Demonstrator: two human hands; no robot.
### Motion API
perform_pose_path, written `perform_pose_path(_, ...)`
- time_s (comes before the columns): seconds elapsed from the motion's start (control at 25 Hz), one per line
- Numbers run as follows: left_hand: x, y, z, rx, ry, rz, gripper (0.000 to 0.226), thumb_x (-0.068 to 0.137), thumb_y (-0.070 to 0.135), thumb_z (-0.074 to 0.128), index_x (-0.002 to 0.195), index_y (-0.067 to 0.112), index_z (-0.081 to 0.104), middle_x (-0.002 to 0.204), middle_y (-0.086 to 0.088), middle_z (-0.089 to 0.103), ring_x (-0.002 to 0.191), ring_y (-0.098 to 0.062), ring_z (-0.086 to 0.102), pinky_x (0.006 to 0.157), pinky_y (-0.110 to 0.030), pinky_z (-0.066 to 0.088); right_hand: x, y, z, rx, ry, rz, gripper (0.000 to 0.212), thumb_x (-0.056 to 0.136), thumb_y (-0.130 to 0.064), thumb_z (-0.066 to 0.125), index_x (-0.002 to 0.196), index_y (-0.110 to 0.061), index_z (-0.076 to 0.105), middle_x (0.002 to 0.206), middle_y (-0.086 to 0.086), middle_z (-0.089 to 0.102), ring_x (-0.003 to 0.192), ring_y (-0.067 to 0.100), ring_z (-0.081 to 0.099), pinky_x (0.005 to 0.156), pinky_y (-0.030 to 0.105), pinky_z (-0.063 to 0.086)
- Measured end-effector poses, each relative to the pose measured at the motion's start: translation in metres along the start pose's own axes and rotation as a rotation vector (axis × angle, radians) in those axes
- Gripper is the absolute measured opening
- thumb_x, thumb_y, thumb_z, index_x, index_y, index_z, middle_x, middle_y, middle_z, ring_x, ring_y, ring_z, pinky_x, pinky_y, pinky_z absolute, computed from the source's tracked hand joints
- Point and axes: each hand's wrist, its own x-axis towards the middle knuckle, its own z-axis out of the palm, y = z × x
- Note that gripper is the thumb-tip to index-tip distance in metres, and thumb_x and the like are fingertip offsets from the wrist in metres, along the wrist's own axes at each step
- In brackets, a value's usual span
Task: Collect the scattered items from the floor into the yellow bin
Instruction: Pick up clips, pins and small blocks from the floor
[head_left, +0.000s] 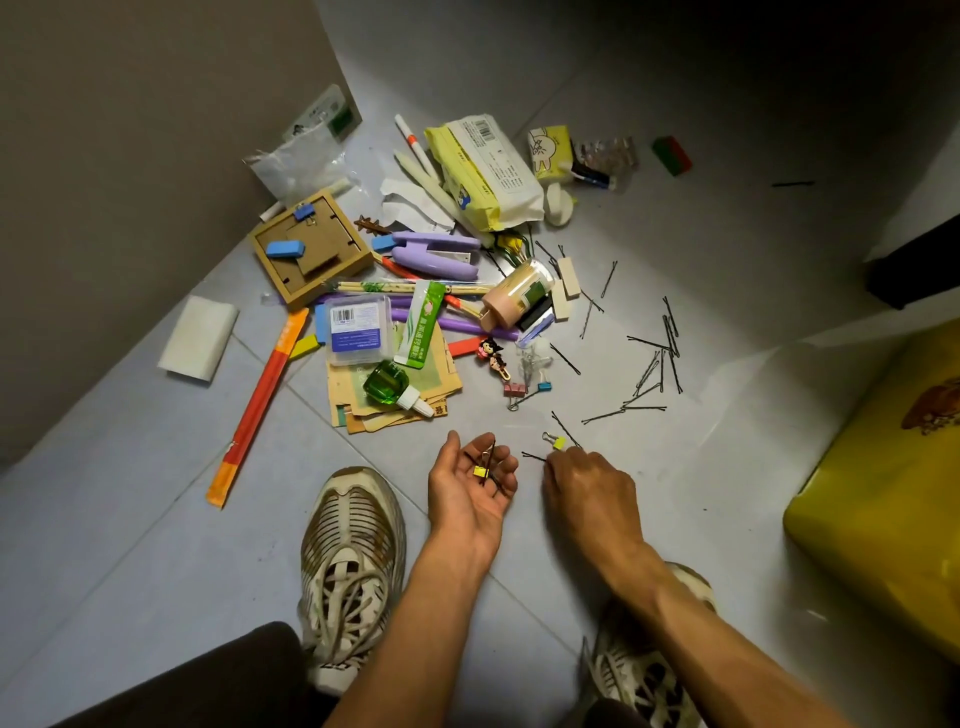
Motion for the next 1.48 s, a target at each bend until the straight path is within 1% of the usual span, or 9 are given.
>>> perform_pose_path(0.12,0.0,0.001,0.0,0.029,-0.003,0.032,0.025,0.097,0.023,0.049,0.102,0.007,0.067,0.072,-0.008,0.069,0.065,-0.018,0.066,0.064,-0.026,0.05,0.013,-0.006,-0.012,0.129,0.028,0.097,0.016,0.091,-0.024,0.05,0.095,-0.013,0.062,0.092,0.007,0.068,0.084,0.03,0.062,0.062,0.032,0.036)
perform_pose_path(0.28,0.005,-0.005,0.006,0.027,-0.042,0.036,0.028,0.096,0.01,0.042,0.109,0.003,0.065,0.081,-0.011,0.07,0.077,-0.023,0.066,0.074,-0.031,0.052,0.003,-0.013,-0.028,0.716,0.163,0.158,0.018,0.077,-0.041,0.064,0.077,-0.023,0.067,0.062,-0.01,0.06,0.062,0.016,0.061,0.055,0.029,0.044)
perform_pose_path(0.4,0.004,-0.013,0.012,-0.004,-0.083,0.01,0.038,0.096,0.027,0.04,0.106,0.003,0.068,0.087,-0.013,0.072,0.081,-0.025,0.067,0.075,-0.033,0.051,-0.004,0.0,-0.024,0.532,0.22,0.152,0.023,0.086,-0.044,0.064,0.097,-0.024,0.07,0.083,-0.004,0.069,0.076,0.02,0.064,0.063,0.031,0.049)
perform_pose_path(0.56,0.003,-0.013,0.013,0.042,-0.068,0.023,0.037,0.098,0.029,0.041,0.108,0.005,0.068,0.086,-0.012,0.073,0.079,-0.023,0.068,0.073,-0.031,0.052,0.012,0.011,-0.014,0.162,0.061,0.098,0.021,0.095,-0.032,0.05,0.101,-0.017,0.063,0.099,0.005,0.068,0.09,0.028,0.061,0.066,0.033,0.044)
perform_pose_path(0.76,0.006,-0.011,0.015,0.083,-0.026,0.034,0.032,0.098,0.03,0.045,0.102,0.008,0.068,0.082,-0.009,0.072,0.078,-0.022,0.068,0.073,-0.03,0.05,0.012,0.003,-0.013,0.586,0.188,0.285,0.01,0.073,-0.03,0.063,0.07,-0.024,0.056,0.063,-0.01,0.058,0.061,0.018,0.057,0.051,0.024,0.037)
perform_pose_path(0.96,0.006,-0.015,0.017,0.144,-0.032,0.112,0.019,0.095,0.004,0.052,0.106,0.005,0.067,0.077,-0.007,0.068,0.07,-0.017,0.065,0.065,-0.025,0.053,0.019,0.011,-0.005,0.4,0.183,0.256,0.023,0.088,-0.04,0.061,0.101,-0.02,0.059,0.097,0.0,0.064,0.082,0.025,0.061,0.065,0.032,0.046)
perform_pose_path(1.08,0.003,-0.01,0.016,0.128,-0.117,0.099,0.035,0.092,-0.007,0.038,0.11,0.004,0.066,0.074,-0.007,0.064,0.066,-0.017,0.061,0.063,-0.025,0.051,0.028,0.01,-0.007,0.337,0.113,0.231,0.018,0.089,-0.035,0.058,0.094,-0.018,0.06,0.092,0.003,0.066,0.077,0.024,0.06,0.064,0.032,0.048)
perform_pose_path(1.32,0.004,-0.013,0.026,0.011,-0.098,0.007,0.037,0.098,0.031,0.042,0.105,0.003,0.064,0.086,-0.015,0.066,0.081,-0.028,0.066,0.074,-0.041,0.055,0.004,0.005,-0.023,0.881,0.172,0.177,0.027,0.074,-0.051,0.067,0.078,-0.025,0.069,0.065,-0.012,0.064,0.061,0.006,0.059,0.055,0.019,0.045)
perform_pose_path(1.48,0.003,-0.019,0.03,0.033,-0.087,-0.001,0.044,0.098,0.043,0.045,0.103,0.005,0.066,0.084,-0.013,0.068,0.077,-0.026,0.066,0.073,-0.036,0.053,0.003,0.018,-0.009,0.414,0.166,0.29,0.024,0.089,-0.043,0.06,0.089,-0.019,0.066,0.086,-0.001,0.068,0.078,0.022,0.062,0.061,0.028,0.041)
